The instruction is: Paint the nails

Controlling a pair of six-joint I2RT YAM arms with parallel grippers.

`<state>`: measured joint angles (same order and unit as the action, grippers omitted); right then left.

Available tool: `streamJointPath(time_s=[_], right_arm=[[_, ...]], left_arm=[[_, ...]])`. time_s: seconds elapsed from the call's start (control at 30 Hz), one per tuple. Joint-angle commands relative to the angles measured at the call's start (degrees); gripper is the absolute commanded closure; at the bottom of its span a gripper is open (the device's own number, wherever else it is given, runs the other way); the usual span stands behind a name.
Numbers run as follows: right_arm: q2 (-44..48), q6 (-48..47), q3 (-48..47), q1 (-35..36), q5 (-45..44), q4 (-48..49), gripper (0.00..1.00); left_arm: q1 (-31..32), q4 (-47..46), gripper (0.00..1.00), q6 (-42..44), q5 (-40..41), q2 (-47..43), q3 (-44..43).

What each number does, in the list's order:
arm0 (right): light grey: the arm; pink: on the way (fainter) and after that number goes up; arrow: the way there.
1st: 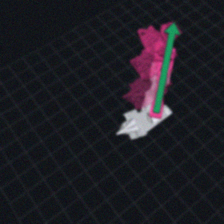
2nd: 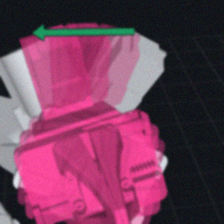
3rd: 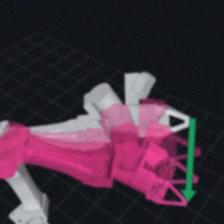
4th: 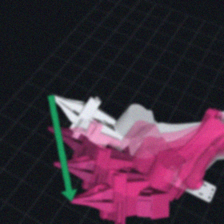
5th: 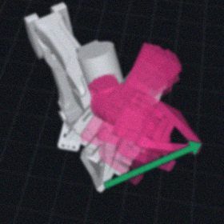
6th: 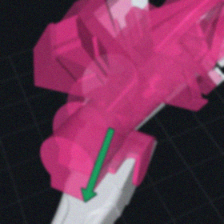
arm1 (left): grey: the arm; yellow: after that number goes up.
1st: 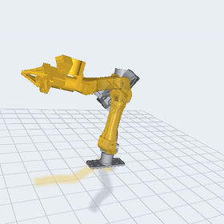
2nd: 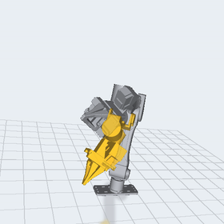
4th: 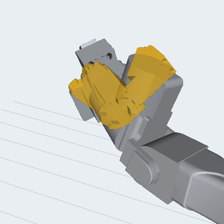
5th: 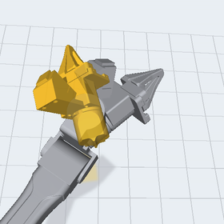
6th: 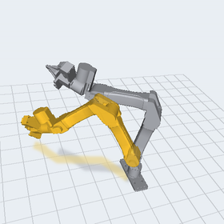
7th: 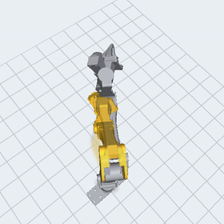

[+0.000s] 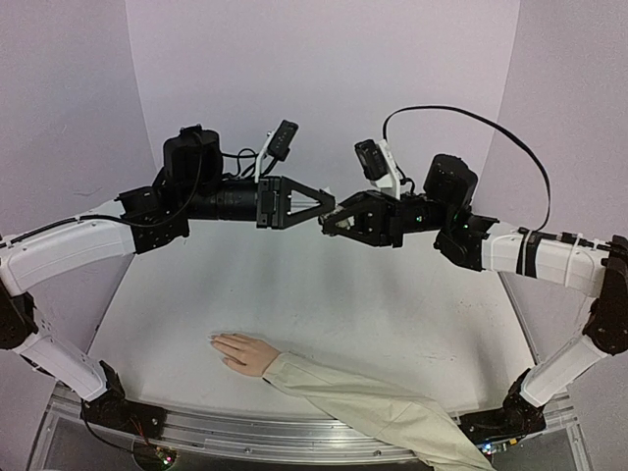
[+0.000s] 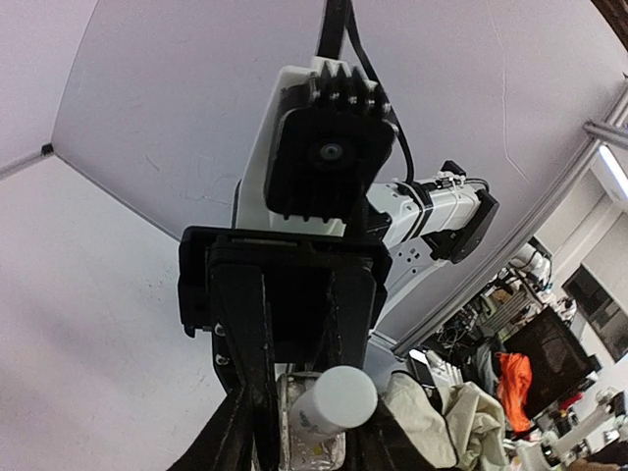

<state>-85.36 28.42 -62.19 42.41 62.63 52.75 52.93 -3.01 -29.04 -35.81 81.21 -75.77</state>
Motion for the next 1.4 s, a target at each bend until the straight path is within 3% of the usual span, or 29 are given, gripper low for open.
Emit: streamJointPath(time_s=[0.0,0.17,0.33,0.4,0.5,0.53,0.63,0.7,0.9,1.03,1.17,1.37], right_arm=[[0.6,0.0,-1.5,-0.1,1.8,4.9,1.00],[1.4,-6.7,-1.7,-0.1,-4.9,-2.2,1.00],[1.2,-15.4,-2.4,0.0,-22.5,-12.6,1.00],[1.9,-19.0,-2.0,2.7,-40.3,-16.0,1.00],[1.1,-29.5,-1.5,12.6,-89.6,-16.5,1.00],[0.1,-31.7,-1.6,14.3,-99.6,-14.7,1.00],[-2.1,-35.3,-2.6,15.7,-108.6,-11.4,1.00],[-3.2,-36.1,-3.7,15.7,-106.6,-11.4,1.00],[0.0,-33.1,-1.2,14.3,-79.5,-11.2,1.00],[1.8,-31.0,-0.8,11.6,-63.0,-13.7,1.00],[3.2,-27.2,-1.7,7.5,-42.8,-17.3,1.00],[4.0,-19.6,-2.8,3.0,-13.5,-17.5,1.00]], left_arm=[[0.4,-3.1,0.72,0.0,0.1,0.3,-3.8],[1.0,-3.0,0.91,1.2,5.1,-0.6,-2.5],[1.2,-2.5,1.00,0.2,12.6,-0.6,-0.8],[1.3,-1.9,1.00,-0.8,16.3,-0.4,-0.1],[1.5,-0.4,1.00,-2.8,22.4,0.0,1.0],[1.6,0.3,1.00,-3.4,24.2,0.3,1.1],[1.7,2.4,1.00,-4.8,27.2,1.5,0.7],[1.8,3.7,1.00,-5.5,27.6,2.5,0.0],[1.7,5.0,1.00,-5.7,26.7,2.0,-0.6],[1.7,4.9,0.82,-4.3,23.2,0.8,-1.0],[1.4,4.8,0.49,-2.3,18.4,-1.0,-1.2],[0.7,3.9,0.34,1.0,10.9,-4.0,-0.8]])
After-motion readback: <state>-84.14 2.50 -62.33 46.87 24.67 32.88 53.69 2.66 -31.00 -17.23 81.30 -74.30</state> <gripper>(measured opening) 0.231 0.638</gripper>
